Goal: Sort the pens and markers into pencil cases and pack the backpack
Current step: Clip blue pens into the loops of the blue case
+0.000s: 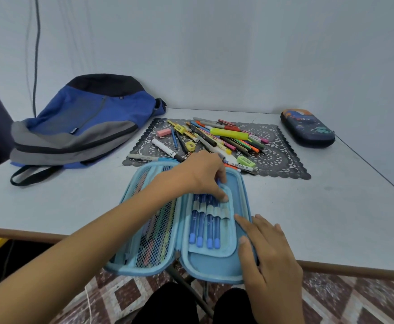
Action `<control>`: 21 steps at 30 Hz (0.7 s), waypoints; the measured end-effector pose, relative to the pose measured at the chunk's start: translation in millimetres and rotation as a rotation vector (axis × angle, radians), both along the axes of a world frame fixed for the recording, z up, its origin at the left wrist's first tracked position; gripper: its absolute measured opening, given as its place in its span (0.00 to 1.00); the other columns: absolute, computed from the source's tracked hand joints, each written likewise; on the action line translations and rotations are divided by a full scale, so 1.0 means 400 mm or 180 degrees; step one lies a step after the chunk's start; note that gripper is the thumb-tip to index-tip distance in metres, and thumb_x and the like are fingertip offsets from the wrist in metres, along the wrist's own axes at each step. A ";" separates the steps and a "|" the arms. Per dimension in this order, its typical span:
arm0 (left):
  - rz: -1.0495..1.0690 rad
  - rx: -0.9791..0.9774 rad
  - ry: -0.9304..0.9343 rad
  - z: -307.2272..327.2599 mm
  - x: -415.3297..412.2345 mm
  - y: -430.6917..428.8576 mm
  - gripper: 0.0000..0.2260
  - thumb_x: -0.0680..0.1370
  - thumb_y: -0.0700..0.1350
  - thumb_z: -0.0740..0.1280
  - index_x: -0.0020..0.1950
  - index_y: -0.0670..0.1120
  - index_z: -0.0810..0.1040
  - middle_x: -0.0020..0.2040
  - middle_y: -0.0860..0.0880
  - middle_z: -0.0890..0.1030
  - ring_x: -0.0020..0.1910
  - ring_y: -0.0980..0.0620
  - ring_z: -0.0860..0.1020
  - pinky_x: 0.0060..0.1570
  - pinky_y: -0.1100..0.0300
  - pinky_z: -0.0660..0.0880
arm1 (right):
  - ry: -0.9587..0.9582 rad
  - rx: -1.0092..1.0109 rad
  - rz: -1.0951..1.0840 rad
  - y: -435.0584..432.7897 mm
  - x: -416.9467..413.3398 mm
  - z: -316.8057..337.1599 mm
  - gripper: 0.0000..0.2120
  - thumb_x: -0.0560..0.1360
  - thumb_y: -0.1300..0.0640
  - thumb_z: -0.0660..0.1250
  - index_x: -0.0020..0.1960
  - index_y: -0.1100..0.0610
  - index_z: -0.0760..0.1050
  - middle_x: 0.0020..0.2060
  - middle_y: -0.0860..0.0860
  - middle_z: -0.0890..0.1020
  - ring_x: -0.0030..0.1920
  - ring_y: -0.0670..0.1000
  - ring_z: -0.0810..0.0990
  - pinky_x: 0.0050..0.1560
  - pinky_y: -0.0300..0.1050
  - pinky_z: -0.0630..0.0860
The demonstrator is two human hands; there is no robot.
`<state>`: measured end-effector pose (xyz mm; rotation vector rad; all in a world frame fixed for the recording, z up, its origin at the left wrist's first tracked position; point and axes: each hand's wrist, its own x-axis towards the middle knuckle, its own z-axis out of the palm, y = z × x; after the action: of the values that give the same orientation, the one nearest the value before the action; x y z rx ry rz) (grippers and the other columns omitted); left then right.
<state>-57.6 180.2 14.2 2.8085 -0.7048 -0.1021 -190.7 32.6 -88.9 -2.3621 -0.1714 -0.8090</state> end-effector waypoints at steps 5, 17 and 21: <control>-0.0005 -0.0086 0.0081 -0.002 -0.006 0.009 0.20 0.68 0.57 0.77 0.54 0.47 0.82 0.53 0.50 0.83 0.53 0.51 0.80 0.54 0.54 0.77 | 0.0004 0.0018 0.0008 0.001 0.000 0.000 0.21 0.76 0.49 0.53 0.60 0.48 0.80 0.57 0.48 0.81 0.63 0.43 0.70 0.68 0.43 0.59; 0.0499 -0.0041 -0.1049 0.029 0.150 0.021 0.13 0.79 0.39 0.60 0.56 0.52 0.80 0.52 0.50 0.80 0.46 0.50 0.77 0.43 0.55 0.73 | 0.0050 -0.0069 0.0038 -0.002 0.004 -0.004 0.21 0.76 0.48 0.53 0.62 0.48 0.79 0.57 0.46 0.81 0.64 0.43 0.70 0.69 0.45 0.59; -0.0106 0.0632 -0.0927 -0.016 0.242 0.021 0.22 0.76 0.31 0.60 0.60 0.53 0.79 0.58 0.52 0.77 0.60 0.50 0.75 0.42 0.55 0.72 | -0.0008 -0.0099 0.0014 0.000 0.003 -0.005 0.21 0.75 0.49 0.53 0.61 0.48 0.79 0.56 0.46 0.82 0.63 0.44 0.71 0.68 0.46 0.60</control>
<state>39.4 188.6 7.6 3.0371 -0.8471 0.2500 -189.5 32.4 -91.1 -2.3890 -0.1914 -0.8125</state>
